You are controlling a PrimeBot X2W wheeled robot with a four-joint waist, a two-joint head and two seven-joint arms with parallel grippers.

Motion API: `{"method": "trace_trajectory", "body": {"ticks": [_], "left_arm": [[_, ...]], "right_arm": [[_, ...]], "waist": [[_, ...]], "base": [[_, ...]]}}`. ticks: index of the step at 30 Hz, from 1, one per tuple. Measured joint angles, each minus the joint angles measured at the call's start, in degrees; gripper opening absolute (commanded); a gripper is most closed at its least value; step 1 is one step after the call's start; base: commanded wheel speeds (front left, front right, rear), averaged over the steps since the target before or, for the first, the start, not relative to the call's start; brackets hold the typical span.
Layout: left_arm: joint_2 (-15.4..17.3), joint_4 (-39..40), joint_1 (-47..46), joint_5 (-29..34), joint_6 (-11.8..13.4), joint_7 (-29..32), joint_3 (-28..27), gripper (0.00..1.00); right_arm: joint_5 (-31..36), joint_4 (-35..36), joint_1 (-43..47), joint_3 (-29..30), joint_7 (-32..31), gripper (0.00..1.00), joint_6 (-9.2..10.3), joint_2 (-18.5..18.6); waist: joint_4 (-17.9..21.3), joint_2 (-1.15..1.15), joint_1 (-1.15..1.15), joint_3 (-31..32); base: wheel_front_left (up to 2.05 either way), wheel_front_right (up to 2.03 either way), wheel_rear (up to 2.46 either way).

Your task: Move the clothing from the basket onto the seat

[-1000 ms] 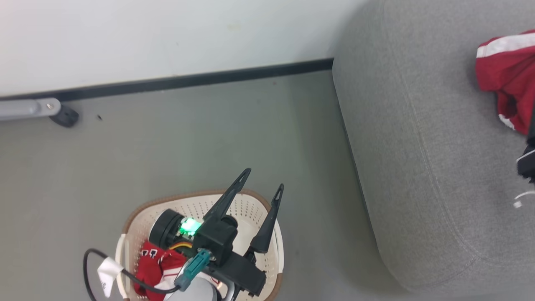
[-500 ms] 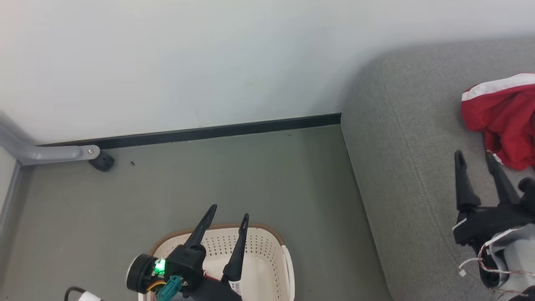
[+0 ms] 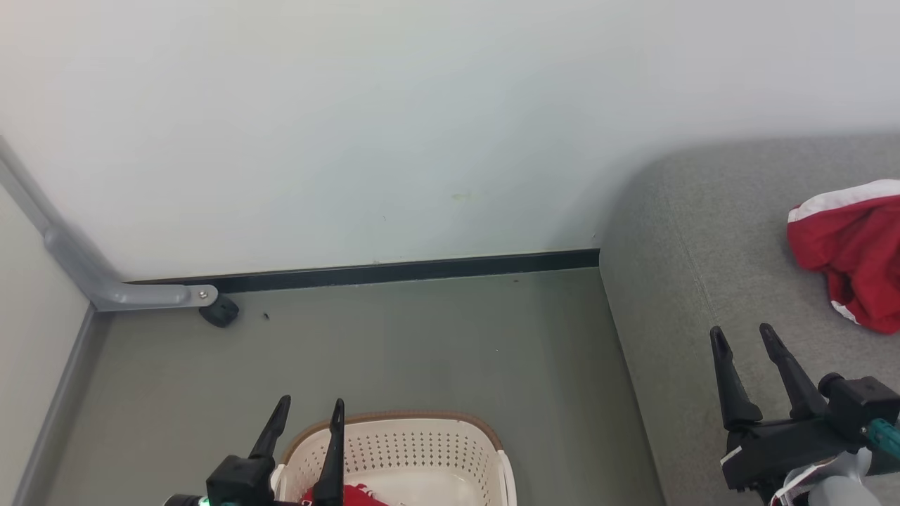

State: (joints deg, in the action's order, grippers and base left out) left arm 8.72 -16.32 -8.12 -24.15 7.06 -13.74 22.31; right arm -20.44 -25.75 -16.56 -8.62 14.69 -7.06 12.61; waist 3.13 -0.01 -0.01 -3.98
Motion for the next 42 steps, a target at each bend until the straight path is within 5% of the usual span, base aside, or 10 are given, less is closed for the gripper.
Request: {"method": "trace_trajectory", "body": {"ticks": [20,42], "left_arm": [[-2.5,-1.7,5.2,0.6,0.0,-0.2,-7.2,1.0],[-4.0,-1.1,6.0,3.3,0.0,-0.3,-9.0,1.0]], "right_arm": [[2.6,11.1,12.5,-1.4,0.0,1.0,1.59,-1.9],[2.8,16.2,14.9,-0.8,0.0,1.0,2.58,-1.7]], "waist": [[-1.7,0.01,0.0,3.1],[-2.1,0.01,0.01,2.3]], "base": [[0.0,0.0,0.0],[0.0,0.0,0.0]]}}
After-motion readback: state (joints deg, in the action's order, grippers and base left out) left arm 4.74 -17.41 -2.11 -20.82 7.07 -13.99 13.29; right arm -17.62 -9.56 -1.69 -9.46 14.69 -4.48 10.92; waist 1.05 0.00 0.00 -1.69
